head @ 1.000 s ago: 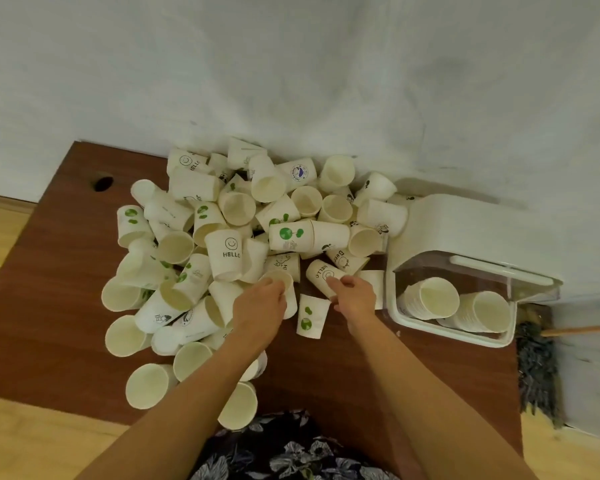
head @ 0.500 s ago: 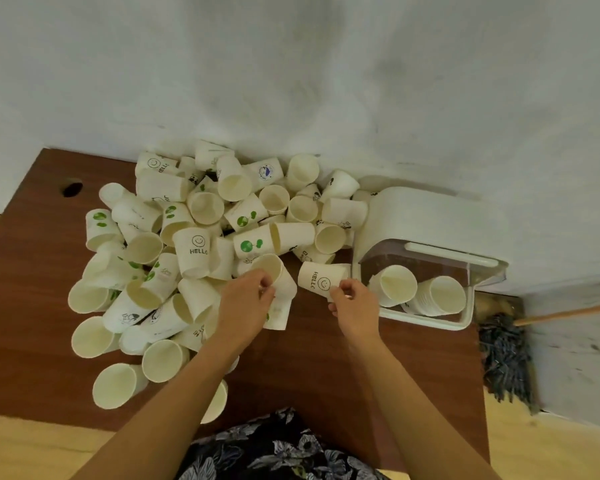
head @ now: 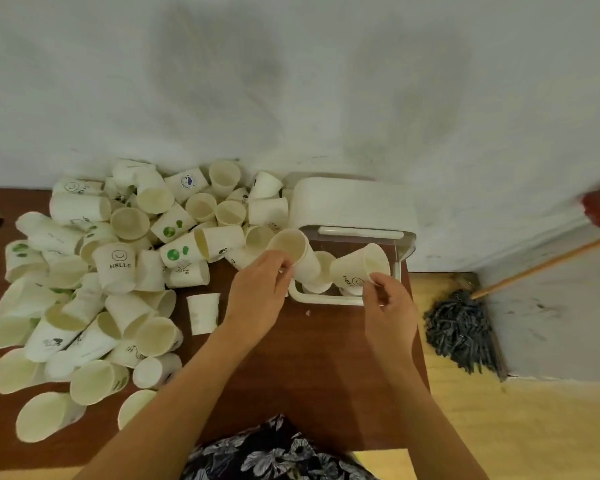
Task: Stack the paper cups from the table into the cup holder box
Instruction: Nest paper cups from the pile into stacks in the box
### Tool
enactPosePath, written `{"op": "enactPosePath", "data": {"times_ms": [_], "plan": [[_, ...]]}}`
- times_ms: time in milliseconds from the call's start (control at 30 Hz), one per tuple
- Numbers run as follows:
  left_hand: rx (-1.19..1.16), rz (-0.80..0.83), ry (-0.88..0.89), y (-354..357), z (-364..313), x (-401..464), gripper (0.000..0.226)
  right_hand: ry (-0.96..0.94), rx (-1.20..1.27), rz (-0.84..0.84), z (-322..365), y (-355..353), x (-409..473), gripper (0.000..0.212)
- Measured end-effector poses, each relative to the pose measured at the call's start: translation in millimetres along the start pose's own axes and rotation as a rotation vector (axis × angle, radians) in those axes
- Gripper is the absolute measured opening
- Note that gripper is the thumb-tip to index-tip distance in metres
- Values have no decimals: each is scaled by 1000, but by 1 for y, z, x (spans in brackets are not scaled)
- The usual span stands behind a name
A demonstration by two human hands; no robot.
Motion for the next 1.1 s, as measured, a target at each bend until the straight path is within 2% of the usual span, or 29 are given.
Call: {"op": "enactPosePath", "data": {"times_ms": [167, 367, 600, 800, 967, 1100], "plan": [[-19, 46, 65, 33, -22, 0, 6, -101, -107, 26, -15, -22, 26, 21], [43, 50, 61, 58, -28, -3, 3, -212, -200, 147, -37, -12, 40, 17], [54, 118, 18, 79, -24, 2, 3, -227, -255, 246, -53, 6, 50, 21], [126, 191, -17, 90, -14, 3, 10, -231, -214, 226, -46, 14, 50, 20], [124, 167, -41, 76, 2, 4, 9, -272, -146, 198, -24, 27, 34, 17], [169, 163, -124, 57, 37, 0, 4, -343, -61, 286, 2, 51, 7, 17]]}}
Point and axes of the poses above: each hand's wrist, its own x-axis towards the middle knuckle, its own y-axis out of the palm, z = x × y, the point moved 5 cm from there along x, towards the middle knuckle, and after that the axes turned 13 degrees about -z, right-handed, at the moved point
